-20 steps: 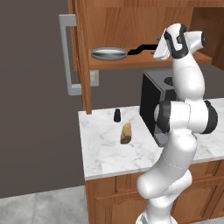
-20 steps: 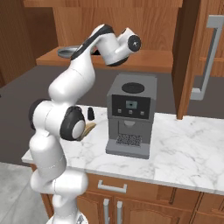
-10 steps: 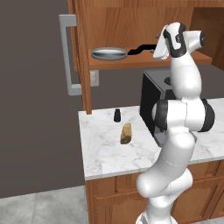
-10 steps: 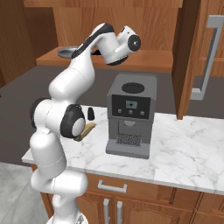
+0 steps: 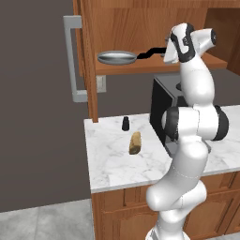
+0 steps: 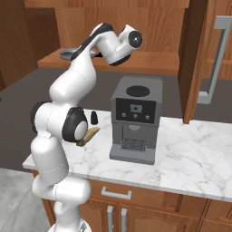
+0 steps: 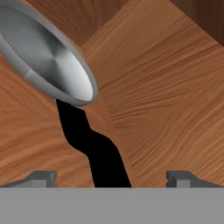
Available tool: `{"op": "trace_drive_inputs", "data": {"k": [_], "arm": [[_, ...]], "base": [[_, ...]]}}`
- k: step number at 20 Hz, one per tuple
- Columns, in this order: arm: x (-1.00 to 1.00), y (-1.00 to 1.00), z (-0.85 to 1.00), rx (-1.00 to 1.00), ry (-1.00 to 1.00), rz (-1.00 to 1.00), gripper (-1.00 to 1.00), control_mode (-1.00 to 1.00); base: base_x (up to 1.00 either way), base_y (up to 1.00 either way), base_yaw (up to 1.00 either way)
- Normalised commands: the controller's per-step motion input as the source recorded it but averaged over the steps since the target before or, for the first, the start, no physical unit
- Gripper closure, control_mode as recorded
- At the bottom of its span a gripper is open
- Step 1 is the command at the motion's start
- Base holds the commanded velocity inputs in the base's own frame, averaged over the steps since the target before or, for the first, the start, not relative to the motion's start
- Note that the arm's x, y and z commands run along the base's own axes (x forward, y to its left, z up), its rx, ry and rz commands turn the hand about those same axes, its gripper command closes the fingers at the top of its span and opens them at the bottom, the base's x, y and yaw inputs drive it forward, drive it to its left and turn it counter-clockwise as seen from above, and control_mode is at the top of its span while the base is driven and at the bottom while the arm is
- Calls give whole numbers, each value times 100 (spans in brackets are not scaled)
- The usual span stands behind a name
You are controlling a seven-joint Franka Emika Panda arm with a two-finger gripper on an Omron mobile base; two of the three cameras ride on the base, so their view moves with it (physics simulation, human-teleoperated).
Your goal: Pick the pan from the cabinet and place it on the stove. Then turn on the stove burner for the pan.
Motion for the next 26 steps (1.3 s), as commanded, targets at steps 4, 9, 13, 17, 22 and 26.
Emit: {"op": "trace_drive_inputs", "data": {"k": [4,9,13,17,22,26], "arm": [[0,0,-38,-11,14,0,-100,-100],[-1,0,-44,-5,12,0,-100,-100],[0,0,-52,-5,10,0,-100,-100],[0,0,-57,-1,1,0,-100,-100],[8,1,-52,-1,-5,-1,-100,-100],[18,4,-44,-1,-14,-3,-100,-100]], "base": [[0,0,0],[0,0,0],[0,0,0],[0,0,0],[0,0,0],[0,0,0]]}}
